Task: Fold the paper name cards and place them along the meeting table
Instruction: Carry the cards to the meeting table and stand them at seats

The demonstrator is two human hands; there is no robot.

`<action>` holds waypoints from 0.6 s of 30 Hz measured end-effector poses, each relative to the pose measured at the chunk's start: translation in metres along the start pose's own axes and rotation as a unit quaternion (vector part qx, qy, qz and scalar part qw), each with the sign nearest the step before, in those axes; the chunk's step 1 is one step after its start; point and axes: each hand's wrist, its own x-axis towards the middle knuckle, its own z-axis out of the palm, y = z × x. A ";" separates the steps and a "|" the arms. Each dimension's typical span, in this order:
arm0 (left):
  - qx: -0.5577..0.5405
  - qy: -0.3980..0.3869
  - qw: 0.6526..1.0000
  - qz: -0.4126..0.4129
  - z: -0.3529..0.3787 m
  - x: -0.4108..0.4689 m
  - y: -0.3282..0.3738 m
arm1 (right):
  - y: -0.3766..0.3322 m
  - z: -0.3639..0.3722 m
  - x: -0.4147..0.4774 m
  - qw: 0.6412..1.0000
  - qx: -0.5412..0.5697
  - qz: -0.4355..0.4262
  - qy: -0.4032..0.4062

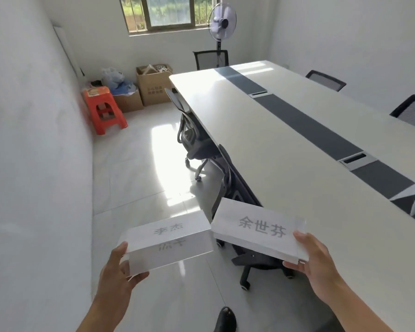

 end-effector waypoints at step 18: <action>0.050 -0.145 0.988 -0.035 0.164 0.281 0.129 | -0.084 0.040 0.225 0.971 0.135 0.039 0.192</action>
